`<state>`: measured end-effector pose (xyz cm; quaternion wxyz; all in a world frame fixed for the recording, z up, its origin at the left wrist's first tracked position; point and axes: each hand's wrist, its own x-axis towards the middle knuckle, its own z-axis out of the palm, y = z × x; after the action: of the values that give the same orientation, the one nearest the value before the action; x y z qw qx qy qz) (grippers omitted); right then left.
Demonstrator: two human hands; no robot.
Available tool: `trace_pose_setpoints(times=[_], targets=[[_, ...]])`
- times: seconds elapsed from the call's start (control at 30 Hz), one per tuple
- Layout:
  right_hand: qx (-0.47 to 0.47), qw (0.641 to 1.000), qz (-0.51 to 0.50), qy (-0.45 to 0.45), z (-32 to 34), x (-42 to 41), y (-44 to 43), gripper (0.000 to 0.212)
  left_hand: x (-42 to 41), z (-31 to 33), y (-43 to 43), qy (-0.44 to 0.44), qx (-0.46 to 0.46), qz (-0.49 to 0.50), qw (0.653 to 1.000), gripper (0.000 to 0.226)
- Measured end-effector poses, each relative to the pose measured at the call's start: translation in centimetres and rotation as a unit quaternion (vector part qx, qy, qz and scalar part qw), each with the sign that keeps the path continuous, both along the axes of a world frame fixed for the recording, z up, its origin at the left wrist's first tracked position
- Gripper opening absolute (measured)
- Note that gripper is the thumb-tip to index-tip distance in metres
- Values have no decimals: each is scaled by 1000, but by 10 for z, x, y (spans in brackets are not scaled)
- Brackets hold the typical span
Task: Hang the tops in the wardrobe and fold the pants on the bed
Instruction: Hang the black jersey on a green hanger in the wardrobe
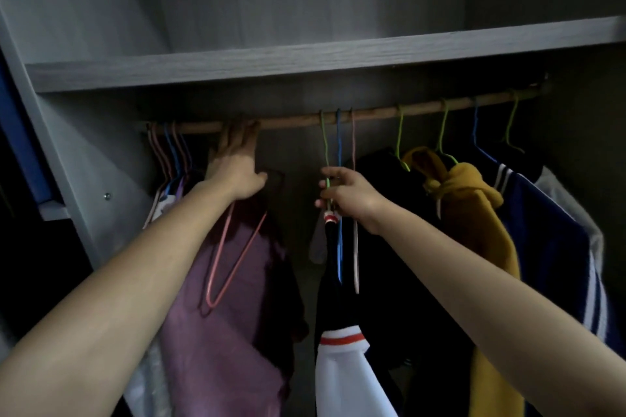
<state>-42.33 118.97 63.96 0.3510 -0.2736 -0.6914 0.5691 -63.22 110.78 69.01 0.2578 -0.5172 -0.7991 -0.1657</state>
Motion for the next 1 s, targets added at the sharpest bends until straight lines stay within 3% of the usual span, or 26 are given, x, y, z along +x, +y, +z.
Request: trace_pose_setpoints(times=[0.13, 0.23, 0.4, 0.5, 0.73, 1.0], targets=[[52, 998, -18, -23, -7, -4, 13, 50, -4, -3, 2, 19, 13, -1, 1000, 100], [168, 979, -73, -90, -14, -2, 13, 45, -2, -3, -1, 16, 7, -3, 1000, 90], [377, 889, -223, -131, -19, 19, 2, 31, 22, -22, -19, 57, 68, 2, 996, 57], [443, 840, -284, -130, -26, 41, -13, 35, 37, -44, -33, 53, 96, -49, 993, 54], [468, 771, -340, -265, -76, 116, -60, 47, 94, -113, -58, 1, 143, -176, 974, 56], [465, 686, -408, -384, -116, 234, -104, 63, 194, -150, -73, -23, 118, -243, 962, 61]])
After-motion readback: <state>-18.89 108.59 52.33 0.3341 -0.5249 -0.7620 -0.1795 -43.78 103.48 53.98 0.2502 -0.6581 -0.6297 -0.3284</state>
